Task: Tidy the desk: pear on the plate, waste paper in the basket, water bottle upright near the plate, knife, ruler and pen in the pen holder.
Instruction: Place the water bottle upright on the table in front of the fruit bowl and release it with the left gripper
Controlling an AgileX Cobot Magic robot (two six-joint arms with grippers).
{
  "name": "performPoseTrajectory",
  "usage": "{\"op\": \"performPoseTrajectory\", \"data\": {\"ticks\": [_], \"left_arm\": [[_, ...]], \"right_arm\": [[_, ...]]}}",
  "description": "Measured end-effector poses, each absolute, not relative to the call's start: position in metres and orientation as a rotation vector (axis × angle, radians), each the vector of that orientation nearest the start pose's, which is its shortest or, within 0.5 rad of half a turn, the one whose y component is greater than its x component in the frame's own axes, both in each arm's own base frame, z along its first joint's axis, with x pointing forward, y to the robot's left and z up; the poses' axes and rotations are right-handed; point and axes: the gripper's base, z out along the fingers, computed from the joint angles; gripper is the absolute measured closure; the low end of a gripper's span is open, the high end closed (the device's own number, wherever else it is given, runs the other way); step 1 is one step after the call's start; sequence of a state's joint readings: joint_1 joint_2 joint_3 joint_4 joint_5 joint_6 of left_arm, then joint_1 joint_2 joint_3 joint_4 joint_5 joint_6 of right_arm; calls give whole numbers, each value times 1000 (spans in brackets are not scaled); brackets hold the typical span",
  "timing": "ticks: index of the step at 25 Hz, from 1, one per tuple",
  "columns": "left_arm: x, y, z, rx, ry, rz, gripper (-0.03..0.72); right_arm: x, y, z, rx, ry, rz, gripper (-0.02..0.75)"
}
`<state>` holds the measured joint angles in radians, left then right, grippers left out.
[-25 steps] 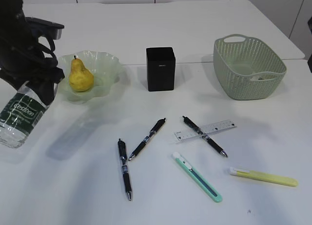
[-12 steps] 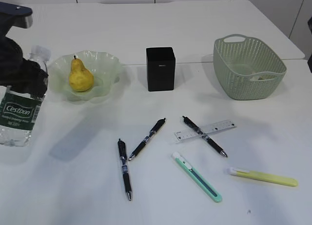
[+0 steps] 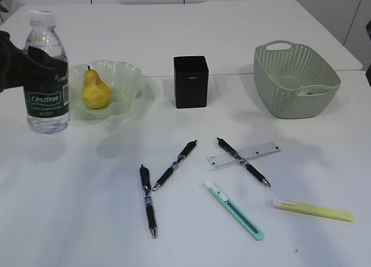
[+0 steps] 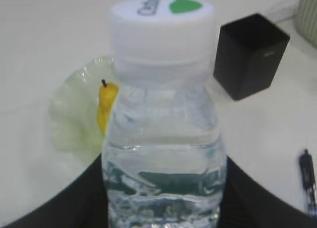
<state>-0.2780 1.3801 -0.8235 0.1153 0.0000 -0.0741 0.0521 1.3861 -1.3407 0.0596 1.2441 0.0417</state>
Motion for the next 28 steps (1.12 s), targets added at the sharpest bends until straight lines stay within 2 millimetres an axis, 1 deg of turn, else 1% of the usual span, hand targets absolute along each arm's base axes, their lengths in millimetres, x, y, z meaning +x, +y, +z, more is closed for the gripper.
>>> {"op": "performPoseTrajectory", "data": {"ticks": [4,7,15,18,23,25,28], "left_arm": [[284,-82,266,223,1868,-229,326],[283,-80,265,176,1830,-251,327],[285,-80,274,145,1719,-269,327],[287,-82,278,174,1643,-264,327],[295,-86,272,201,1530,-266,327],[294,-84,268,191,1463,-270,327],[287,-75,258,163,1384,-262,327]], "right_arm": [[268,19,355,-8,2774,106,367],[268,19,355,-10,2774,106,367],[268,19,355,-15,2774,105,366],[268,19,355,-18,2774,104,367],[268,19,355,-37,2773,101,367],[268,19,355,-42,2773,100,367],[268,19,355,-45,2773,99,366]]}}
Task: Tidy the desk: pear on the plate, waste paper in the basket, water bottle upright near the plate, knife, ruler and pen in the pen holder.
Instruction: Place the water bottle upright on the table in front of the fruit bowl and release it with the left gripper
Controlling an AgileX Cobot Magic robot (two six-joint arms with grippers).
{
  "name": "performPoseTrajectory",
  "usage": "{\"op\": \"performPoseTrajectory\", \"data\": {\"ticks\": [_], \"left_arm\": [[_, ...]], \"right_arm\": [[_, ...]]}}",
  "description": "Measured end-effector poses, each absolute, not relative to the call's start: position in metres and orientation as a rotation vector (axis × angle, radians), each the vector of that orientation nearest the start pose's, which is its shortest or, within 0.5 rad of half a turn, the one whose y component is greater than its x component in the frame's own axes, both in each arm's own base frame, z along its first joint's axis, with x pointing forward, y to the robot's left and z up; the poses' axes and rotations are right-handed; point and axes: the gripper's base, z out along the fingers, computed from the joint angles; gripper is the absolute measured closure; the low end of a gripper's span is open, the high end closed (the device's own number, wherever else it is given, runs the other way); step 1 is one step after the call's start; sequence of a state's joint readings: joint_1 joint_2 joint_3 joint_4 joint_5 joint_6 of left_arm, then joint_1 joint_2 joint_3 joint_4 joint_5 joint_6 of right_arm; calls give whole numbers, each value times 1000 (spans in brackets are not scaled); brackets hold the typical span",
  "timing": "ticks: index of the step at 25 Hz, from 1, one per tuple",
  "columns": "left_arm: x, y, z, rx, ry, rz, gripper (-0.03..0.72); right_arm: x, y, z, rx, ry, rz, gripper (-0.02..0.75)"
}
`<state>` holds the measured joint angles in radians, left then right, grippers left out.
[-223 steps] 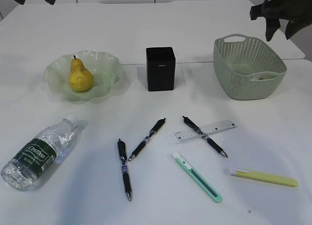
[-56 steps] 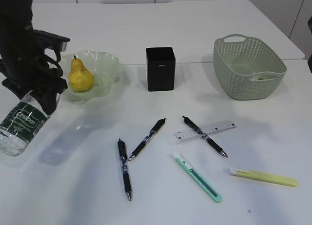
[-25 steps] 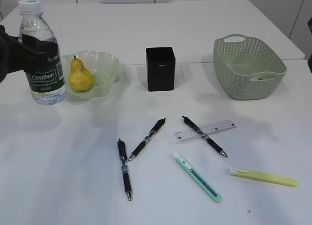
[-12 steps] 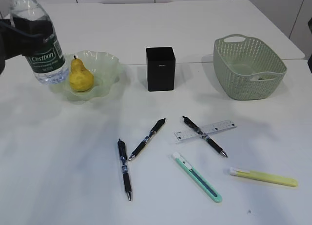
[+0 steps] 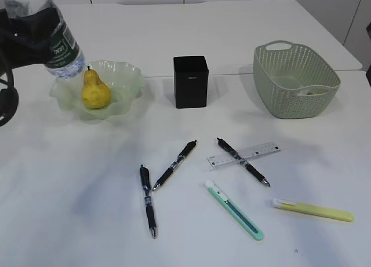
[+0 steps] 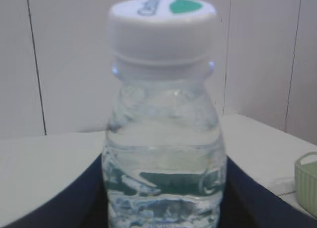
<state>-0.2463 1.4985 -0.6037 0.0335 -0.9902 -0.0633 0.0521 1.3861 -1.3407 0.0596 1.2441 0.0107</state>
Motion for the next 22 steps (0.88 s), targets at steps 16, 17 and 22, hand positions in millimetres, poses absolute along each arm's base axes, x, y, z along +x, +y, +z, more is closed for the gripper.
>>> {"op": "performPoseTrajectory", "data": {"ticks": [16,17,22], "left_arm": [[304,-67,174,144,1607,-217,327],[304,-67,169,146,1623,-216,327],[307,-68,151,146,1683,-211,327]], "right_arm": [[268,17,355,-57,2773,57,365],[268,17,355,-57,2773,57,365],[268,16,355,-57,2773,56,365]]}}
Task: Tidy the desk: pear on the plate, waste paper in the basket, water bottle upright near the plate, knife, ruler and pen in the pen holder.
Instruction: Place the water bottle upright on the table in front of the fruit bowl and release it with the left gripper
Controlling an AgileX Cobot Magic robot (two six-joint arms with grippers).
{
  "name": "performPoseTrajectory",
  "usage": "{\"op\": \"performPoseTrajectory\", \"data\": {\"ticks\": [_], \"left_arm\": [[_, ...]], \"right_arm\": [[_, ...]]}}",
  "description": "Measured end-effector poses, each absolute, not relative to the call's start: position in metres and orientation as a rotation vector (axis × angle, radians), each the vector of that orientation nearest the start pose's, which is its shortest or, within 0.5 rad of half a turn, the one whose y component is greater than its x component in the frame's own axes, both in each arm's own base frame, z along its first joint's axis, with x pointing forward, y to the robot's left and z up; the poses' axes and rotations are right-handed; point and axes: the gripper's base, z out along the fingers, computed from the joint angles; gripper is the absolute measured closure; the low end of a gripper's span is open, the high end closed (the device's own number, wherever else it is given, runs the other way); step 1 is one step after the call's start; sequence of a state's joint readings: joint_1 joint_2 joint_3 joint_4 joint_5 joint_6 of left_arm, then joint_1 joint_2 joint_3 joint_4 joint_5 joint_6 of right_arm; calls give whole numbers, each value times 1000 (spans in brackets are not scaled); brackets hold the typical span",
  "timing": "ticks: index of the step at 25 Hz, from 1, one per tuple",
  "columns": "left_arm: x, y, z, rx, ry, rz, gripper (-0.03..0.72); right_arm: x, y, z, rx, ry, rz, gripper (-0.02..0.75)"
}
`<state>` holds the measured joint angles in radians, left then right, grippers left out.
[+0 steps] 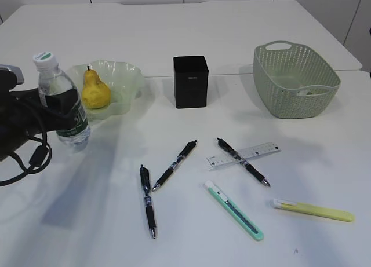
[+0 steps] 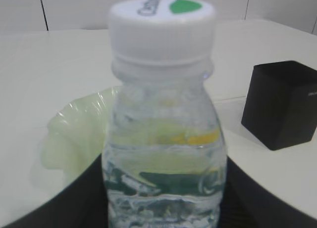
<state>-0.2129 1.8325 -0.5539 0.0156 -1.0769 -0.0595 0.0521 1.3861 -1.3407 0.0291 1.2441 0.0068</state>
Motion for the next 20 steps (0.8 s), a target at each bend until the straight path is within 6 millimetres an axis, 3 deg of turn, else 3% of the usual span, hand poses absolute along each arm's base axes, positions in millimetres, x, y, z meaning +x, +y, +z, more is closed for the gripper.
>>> {"op": "performPoseTrajectory", "data": {"ticks": [8,20], "left_arm": [[317,-70,126,150,1743,-206,327],[325,-70,115,128,1734,-198,327]], "right_arm": [[268,16,355,-57,2773,56,365],[268,16,355,-67,2773,49,365]]}}
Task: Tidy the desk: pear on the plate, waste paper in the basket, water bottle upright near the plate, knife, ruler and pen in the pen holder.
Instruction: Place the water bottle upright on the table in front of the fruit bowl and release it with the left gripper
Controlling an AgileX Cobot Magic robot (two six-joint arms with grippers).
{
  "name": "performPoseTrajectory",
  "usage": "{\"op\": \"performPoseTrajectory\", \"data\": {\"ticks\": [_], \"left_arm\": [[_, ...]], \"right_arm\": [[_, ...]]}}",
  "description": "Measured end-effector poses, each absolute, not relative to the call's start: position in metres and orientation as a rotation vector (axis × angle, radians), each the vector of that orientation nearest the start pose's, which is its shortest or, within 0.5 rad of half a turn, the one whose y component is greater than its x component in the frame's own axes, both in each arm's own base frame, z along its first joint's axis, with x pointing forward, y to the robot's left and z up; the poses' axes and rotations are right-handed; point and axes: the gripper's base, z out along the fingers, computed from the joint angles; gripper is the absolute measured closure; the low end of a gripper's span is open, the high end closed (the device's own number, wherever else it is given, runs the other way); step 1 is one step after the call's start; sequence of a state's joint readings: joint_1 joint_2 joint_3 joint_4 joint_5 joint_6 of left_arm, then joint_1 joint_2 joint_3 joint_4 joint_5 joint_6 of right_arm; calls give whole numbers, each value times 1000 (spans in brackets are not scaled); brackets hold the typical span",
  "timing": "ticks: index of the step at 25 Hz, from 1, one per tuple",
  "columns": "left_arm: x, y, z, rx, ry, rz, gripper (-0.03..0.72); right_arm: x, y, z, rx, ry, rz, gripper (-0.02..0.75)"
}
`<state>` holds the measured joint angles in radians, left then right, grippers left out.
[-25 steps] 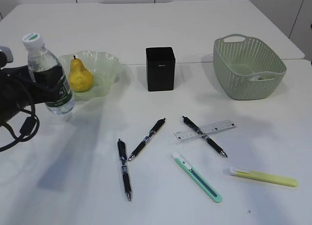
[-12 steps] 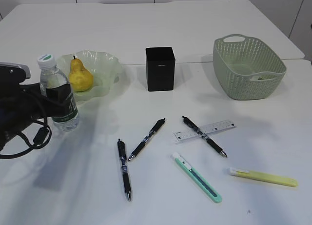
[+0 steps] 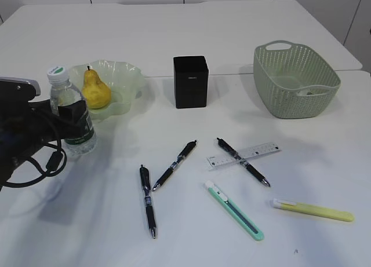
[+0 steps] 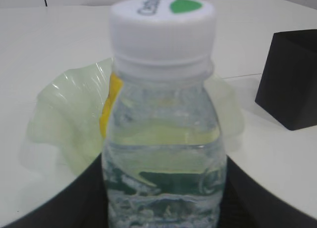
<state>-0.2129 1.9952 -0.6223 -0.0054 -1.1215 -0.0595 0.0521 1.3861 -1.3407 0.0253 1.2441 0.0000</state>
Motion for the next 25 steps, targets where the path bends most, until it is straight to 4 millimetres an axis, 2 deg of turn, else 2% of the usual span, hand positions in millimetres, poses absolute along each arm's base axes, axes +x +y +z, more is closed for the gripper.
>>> {"op": "performPoseTrajectory", "data": {"ticks": [15,25], "left_arm": [[325,-70,115,128,1732,-198,323],[325,-70,115,122,1736,-210,209]], "right_arm": [[268,16,355,-68,2773,46,365],[268,16,355,-68,2773,43,365]]}}
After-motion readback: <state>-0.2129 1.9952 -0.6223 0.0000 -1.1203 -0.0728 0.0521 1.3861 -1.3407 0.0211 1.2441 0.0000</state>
